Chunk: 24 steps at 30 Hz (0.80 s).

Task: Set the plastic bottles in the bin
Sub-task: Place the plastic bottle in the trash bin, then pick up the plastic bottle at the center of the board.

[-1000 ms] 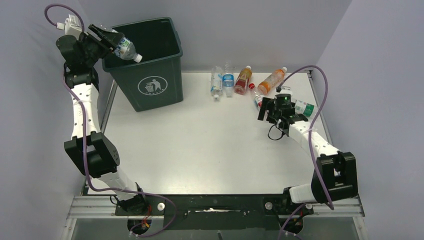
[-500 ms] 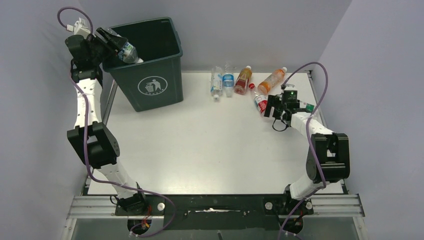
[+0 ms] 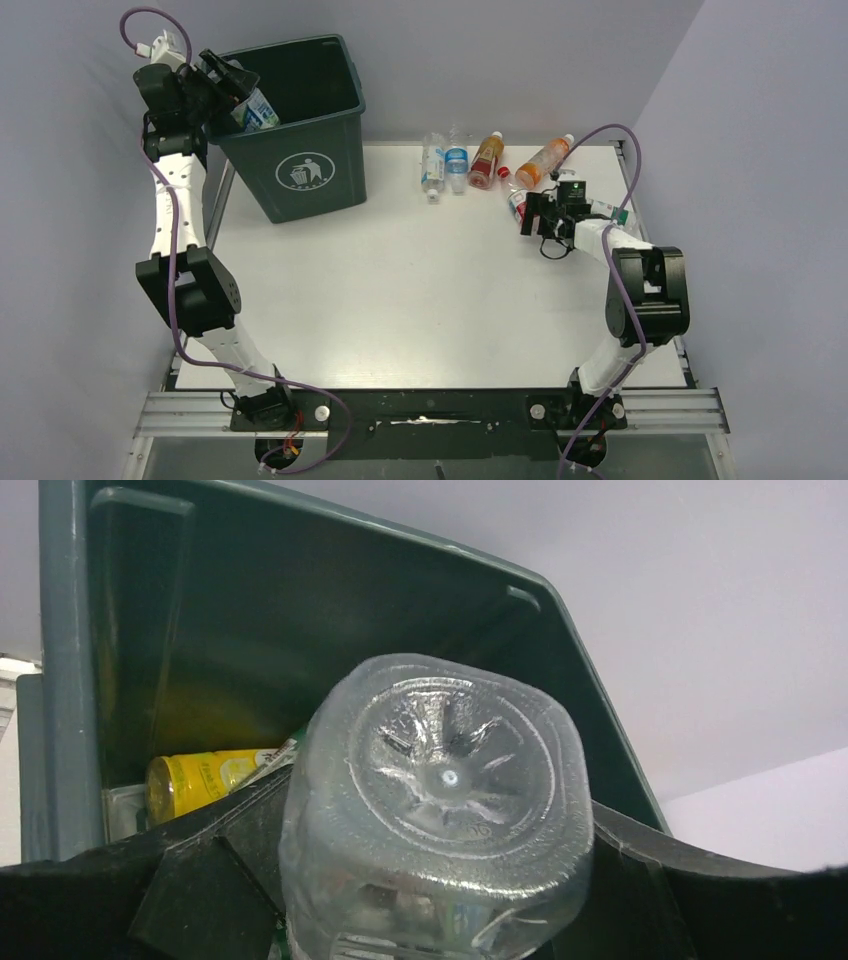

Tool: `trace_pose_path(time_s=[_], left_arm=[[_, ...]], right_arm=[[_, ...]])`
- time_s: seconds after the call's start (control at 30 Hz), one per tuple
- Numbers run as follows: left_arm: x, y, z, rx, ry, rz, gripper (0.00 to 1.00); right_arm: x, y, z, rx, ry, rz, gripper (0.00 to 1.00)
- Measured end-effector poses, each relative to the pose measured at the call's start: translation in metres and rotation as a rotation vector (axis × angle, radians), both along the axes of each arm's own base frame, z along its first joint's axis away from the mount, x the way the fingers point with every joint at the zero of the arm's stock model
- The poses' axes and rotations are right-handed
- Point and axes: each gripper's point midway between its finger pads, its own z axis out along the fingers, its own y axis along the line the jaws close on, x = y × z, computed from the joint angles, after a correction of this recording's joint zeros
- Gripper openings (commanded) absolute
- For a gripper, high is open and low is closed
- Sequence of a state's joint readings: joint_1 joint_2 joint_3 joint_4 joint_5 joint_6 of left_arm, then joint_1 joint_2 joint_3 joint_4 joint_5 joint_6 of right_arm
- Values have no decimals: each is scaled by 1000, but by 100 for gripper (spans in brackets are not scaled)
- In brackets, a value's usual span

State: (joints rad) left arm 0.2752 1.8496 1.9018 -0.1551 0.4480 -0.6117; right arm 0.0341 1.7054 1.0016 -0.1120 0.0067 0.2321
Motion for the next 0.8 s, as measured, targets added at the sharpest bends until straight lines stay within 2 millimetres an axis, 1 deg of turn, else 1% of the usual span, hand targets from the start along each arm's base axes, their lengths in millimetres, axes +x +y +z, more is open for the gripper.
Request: trace_pose_path(time_s=[0.1,0.23,0.37,0.53,0.63,0.8], left_arm=[[-1,0,0,2,7,3,82],[-1,0,2,5,13,11,83],[-2,2,4,8,20,22,84],[-7,2,3,9,40,34,84],[-14,3,8,13,48,51,84],[-37,0,23,21,41,72,84]], right_arm=[[4,0,-4,-5,6,8,92],[10,1,-9,-5,11,18,92],[11,3,-11,1,13,26,91],[15,7,-10,16,1,43,79],[16,9,-9,26,-5,54,73],[18,14,-7,46,-17,71,65]])
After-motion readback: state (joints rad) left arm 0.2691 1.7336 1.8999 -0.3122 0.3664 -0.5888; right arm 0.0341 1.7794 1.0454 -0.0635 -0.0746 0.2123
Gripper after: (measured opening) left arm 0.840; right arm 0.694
